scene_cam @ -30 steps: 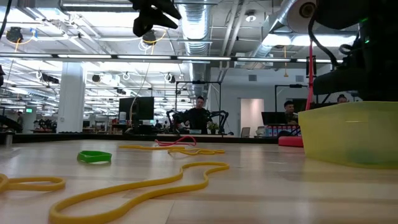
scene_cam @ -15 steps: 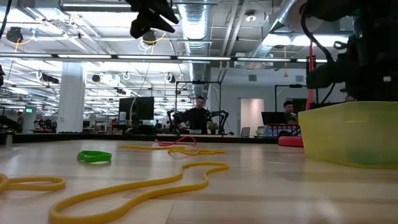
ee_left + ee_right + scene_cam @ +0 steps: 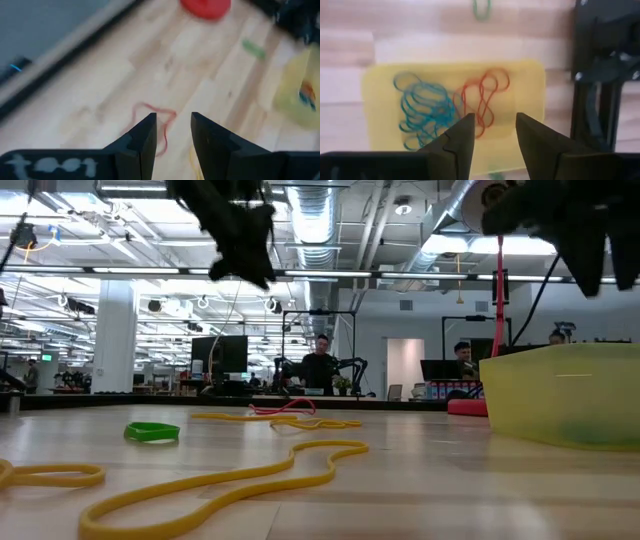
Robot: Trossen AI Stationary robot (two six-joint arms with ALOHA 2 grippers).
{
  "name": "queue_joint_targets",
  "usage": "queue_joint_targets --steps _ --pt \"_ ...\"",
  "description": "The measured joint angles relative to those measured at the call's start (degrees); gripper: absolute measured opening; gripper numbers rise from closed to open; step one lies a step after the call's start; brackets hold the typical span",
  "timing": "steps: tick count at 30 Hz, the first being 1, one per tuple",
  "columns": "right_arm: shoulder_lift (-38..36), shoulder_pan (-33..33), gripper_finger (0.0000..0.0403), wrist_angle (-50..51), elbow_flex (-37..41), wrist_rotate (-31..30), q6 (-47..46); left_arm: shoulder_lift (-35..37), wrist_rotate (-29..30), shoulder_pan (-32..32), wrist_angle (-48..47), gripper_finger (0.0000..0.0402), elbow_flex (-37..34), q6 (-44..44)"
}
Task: Pick and place items into bin
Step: Put the red rubber band into the yellow bin
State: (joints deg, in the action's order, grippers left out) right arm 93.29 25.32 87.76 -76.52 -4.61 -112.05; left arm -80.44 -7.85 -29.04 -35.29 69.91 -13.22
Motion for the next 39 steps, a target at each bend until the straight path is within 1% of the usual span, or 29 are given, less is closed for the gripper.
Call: queue_joint_targets --steps 2,4,6,8,11,15,19,22,27,32,39 --pt "-0.01 -0.54 0.0137 1.9 -1.68 -2.0 0.0 -4.18 -5.62 -1.03 -0.02 0.011 -0.01 1.92" --pt "-0.01 -1.23 0.0135 2.25 -2.68 -4.04 0.09 -8.16 -9.46 -1.13 0.44 0.011 -0.02 2.76" --pt "-0.01 -1.92 0.0135 2.19 -2.83 -5.85 1.19 -11.57 -11.54 -1.08 0.41 0.011 -0.04 2.92" --pt "-0.01 -2.66 0.0135 2.03 -2.9 -6.32 2.56 -14.15 -12.37 -0.4 0.48 0.011 -0.04 3.3" --pt "-0.01 -3.95 0.0134 1.93 -2.9 -6.34 4.8 -16.83 -11.36 1.08 1.96 0.011 -0.04 5.58" --pt "-0.01 -5.55 0.0135 1.99 -2.9 -6.44 7.43 -18.85 -8.9 2.52 6.18 0.011 -0.04 8.43" --pt "-0.01 -6.9 0.0133 1.97 -2.9 -6.68 7.58 -20.37 -7.38 2.71 8.76 0.011 -0.04 9.04" --pt "-0.01 -7.67 0.0133 1.34 -2.9 -7.45 7.62 -21.77 -4.86 2.69 9.65 0.011 -0.02 10.25" --pt "-0.01 -8.65 0.0134 -0.56 -2.9 -7.93 7.74 -24.9 -5.25 2.88 10.87 0.011 -0.04 12.06" --pt "0.01 -9.17 0.0133 -3.97 -2.91 -10.23 10.76 -28.17 -5.01 3.61 12.62 0.011 -0.04 11.88" --pt "0.01 -10.26 0.0133 -6.11 -2.9 -11.16 14.06 -29.4 -3.43 3.61 13.36 0.011 -0.04 11.19"
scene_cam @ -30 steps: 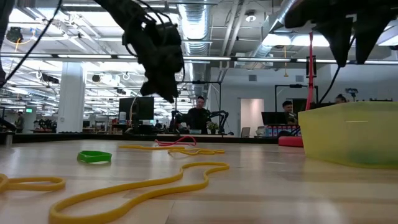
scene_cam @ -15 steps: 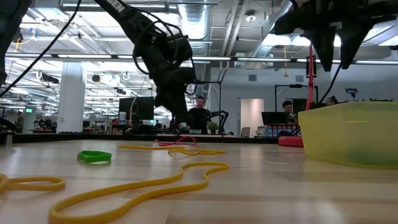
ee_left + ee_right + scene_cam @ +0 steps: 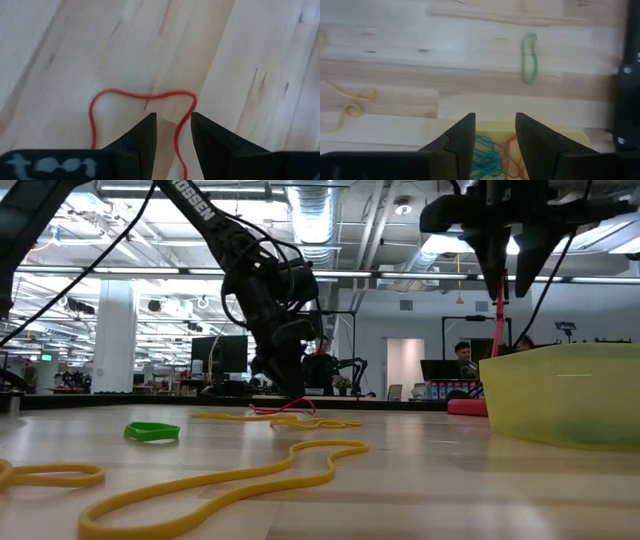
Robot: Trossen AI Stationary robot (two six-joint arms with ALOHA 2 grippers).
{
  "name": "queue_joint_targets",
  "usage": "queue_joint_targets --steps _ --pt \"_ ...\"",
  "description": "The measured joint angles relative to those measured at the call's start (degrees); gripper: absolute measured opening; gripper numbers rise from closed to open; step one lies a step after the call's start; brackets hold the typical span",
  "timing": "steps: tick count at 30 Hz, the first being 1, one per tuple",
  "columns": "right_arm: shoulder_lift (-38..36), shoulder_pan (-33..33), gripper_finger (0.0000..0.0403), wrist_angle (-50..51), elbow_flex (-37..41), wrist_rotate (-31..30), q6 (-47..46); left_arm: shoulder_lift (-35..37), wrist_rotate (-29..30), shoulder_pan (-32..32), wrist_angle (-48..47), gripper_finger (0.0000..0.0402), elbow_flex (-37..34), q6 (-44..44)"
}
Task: Pick and place items into bin
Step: Put the red rubber band into the yellow bin
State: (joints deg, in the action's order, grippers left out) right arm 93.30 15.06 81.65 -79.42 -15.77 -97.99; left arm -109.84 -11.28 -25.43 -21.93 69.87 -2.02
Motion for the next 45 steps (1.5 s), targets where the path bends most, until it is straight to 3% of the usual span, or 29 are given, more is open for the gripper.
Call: queue_joint_targets --steps 17,21,25,45 --pt "0.02 -4.08 0.0127 -25.0 0.0 -5.4 21.03 0.0 1.63 0.97 0.65 0.011 0.0 1.66" --pt "0.02 -4.02 0.0127 -25.9 0.0 -5.38 21.92 0.0 2.34 1.95 0.63 0.011 0.0 2.06" --pt "0.02 -3.92 0.0127 -25.9 0.0 -5.38 21.94 0.0 6.67 2.52 1.33 0.011 0.0 2.32" --pt "0.02 -3.84 0.0127 -26.24 0.0 -5.33 21.97 -0.02 7.05 2.21 6.89 0.011 -5.53 1.45"
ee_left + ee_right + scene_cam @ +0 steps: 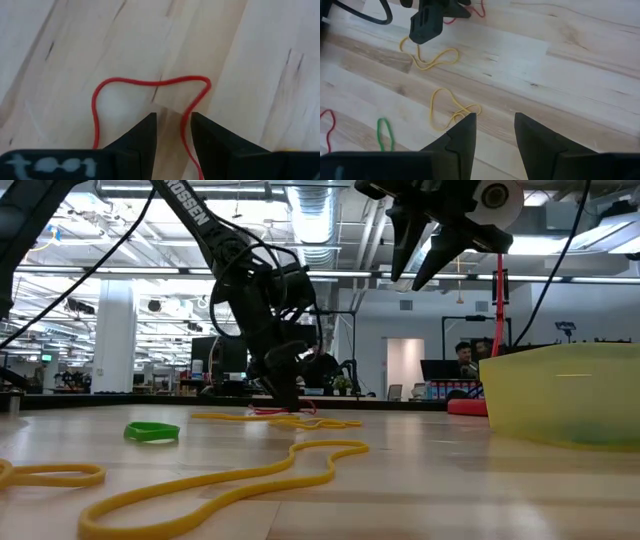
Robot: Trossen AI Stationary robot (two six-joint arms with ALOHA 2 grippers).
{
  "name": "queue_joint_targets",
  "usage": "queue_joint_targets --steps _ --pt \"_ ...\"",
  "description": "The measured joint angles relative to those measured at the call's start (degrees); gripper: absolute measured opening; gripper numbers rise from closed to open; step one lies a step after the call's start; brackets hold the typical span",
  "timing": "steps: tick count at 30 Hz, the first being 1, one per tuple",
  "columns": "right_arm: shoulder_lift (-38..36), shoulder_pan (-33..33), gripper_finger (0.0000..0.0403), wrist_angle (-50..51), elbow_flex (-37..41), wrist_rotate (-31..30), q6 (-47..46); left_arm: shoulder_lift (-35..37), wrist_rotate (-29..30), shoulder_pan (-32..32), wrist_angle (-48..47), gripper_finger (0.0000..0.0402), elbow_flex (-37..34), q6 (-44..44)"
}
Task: Pick and place items into bin
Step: Put the red rubber band into the yellow bin
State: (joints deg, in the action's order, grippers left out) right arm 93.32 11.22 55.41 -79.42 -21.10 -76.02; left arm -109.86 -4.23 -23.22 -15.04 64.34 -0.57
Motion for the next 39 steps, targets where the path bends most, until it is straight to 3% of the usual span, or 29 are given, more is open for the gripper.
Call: queue_joint_targets --steps 5,11,18,28,34,39 --pt "0.0 0.0 0.0127 -0.02 0.0 0.02 0.02 0.0 -0.78 -0.02 0.51 0.009 0.0 -0.25" --pt "-0.01 0.0 0.0127 -0.22 0.0 0.02 0.06 0.0 -8.21 0.0 0.82 0.001 0.0 -3.58" --pt "0.0 0.0 0.0127 -5.18 0.02 0.22 6.51 2.5 -18.49 0.29 -0.7 0.0002 2.81 -8.83" --pt "0.0 -1.29 0.0127 -18.69 0.02 0.07 19.85 17.17 -28.83 -0.49 -7.44 0.0 8.88 -14.13" --pt "0.0 -3.52 0.0127 -25.8 0.02 -1.8 27.89 26.68 -29.53 -0.37 -12.72 0.0 11.04 -14.7" --pt "0.0 -5.05 0.0127 -36.49 0.02 -1.48 41.72 33.81 -29.59 -0.39 -13.74 0.0 11.1 -18.49"
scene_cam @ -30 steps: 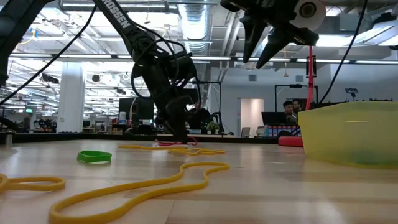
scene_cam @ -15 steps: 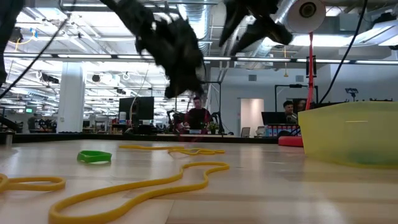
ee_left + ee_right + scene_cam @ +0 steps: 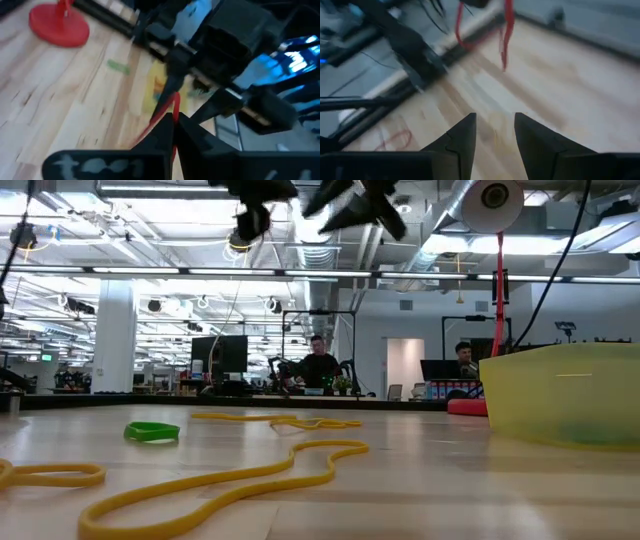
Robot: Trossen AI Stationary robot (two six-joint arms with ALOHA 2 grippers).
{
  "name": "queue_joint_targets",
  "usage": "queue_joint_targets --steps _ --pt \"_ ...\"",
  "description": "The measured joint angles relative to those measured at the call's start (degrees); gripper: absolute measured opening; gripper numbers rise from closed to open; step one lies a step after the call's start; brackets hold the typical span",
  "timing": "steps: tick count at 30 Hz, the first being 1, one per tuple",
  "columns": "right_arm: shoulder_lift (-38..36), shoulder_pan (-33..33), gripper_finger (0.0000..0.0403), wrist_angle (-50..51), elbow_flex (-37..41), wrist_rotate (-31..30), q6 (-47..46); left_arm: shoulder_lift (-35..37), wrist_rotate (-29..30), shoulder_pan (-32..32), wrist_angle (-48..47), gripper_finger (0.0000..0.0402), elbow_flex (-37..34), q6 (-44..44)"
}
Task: Pick and place items into bin
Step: Put the red rubber band into the yellow bin
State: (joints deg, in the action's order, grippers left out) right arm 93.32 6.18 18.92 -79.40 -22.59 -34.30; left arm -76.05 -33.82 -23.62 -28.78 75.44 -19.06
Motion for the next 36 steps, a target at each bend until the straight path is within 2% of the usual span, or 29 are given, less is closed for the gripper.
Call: queue_joint_targets --steps 5,12,16,20,32,36 --pt "0.0 -1.42 0.0127 -13.03 0.0 0.66 12.77 4.97 -2.42 0.22 -0.35 0.0 0.0 -1.49" --pt "0.0 -3.65 0.0127 -24.59 0.0 5.21 17.88 9.28 -3.43 0.24 -0.3 0.0 0.0 -1.69" --pt "0.56 -4.46 0.0127 -26.68 0.0 6.71 18.02 9.97 -3.43 0.47 -0.27 0.0 0.0 -1.69" --pt "0.76 -4.88 0.0127 -29.06 -0.04 11.02 19.57 9.83 -3.48 0.6 -0.3 0.0 0.0 -1.45" --pt "2.54 -4.83 0.0124 -29.3 -0.03 10.7 19.8 9.42 -3.65 2.21 -0.3 0.0 0.0 -0.98" --pt "2.86 -4.69 0.0097 -28.82 0.0 10.71 19.8 9.42 -1.27 2.19 -0.41 0.0 0.0 -0.69"
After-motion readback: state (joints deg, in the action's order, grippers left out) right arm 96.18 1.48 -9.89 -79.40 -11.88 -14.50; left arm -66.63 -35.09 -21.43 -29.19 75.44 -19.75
